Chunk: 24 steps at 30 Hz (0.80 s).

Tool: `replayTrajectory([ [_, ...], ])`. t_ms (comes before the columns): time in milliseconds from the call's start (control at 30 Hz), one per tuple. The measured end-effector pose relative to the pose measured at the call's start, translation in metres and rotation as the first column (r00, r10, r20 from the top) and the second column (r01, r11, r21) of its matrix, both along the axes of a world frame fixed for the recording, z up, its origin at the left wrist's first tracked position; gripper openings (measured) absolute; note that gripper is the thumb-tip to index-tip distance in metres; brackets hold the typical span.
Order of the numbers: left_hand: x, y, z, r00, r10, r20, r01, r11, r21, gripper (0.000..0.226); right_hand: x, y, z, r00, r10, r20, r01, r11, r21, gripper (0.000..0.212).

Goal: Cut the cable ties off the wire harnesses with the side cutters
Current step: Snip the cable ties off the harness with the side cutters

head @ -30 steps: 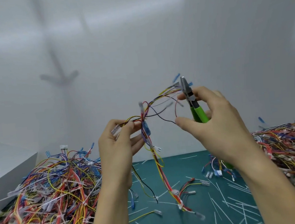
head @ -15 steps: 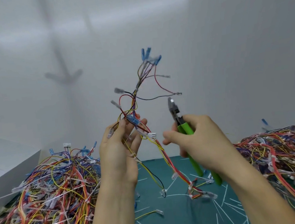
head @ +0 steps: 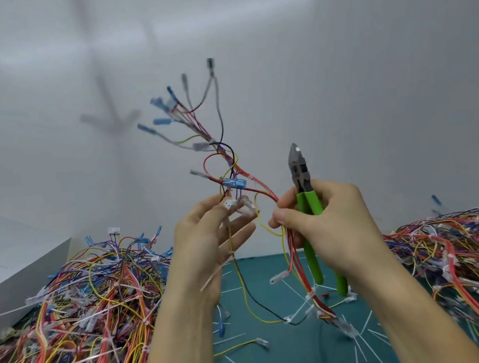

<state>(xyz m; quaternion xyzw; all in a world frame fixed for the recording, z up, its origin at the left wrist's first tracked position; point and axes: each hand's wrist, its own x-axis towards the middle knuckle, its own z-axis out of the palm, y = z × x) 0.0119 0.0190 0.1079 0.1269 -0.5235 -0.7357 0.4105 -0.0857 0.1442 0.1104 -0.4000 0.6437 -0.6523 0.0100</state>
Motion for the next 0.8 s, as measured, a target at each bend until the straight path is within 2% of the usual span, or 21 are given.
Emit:
replayTrajectory([
  [200, 0.0094, -0.0045, -0.0037, 0.976, -0.125, 0.177, 0.155, 0.973, -0.170, 0.016, -0.0051, -0.0005, -0.0023, 0.999, -0.004, 0.050, 0.006, 0.999, -0.051, 0.013],
  [367, 0.0104, -0.0033, -0.0011, 0.967, -0.196, 0.163, 0.222, 0.961, -0.166, 0.020, -0.0081, -0.0015, -0.0044, 0.998, -0.020, 0.067, 0.023, 0.999, -0.046, 0.012],
  [567, 0.0064, -0.0010, -0.0012, 0.983, -0.120, 0.138, 0.140, 0.980, -0.144, 0.034, -0.0105, 0.0013, -0.0029, 0.996, 0.022, 0.092, -0.021, 1.000, -0.012, 0.012],
  [700, 0.0069, 0.0007, 0.0005, 0.986, 0.056, 0.158, -0.026, 0.983, -0.184, 0.024, -0.0109, 0.0046, -0.0014, 0.993, 0.073, 0.089, -0.079, 0.995, 0.063, 0.012],
  [800, 0.0078, 0.0021, 0.0027, 0.970, 0.193, 0.146, -0.153, 0.956, -0.249, 0.026, -0.0107, 0.0051, -0.0016, 0.993, 0.099, 0.071, -0.107, 0.988, 0.114, 0.013],
])
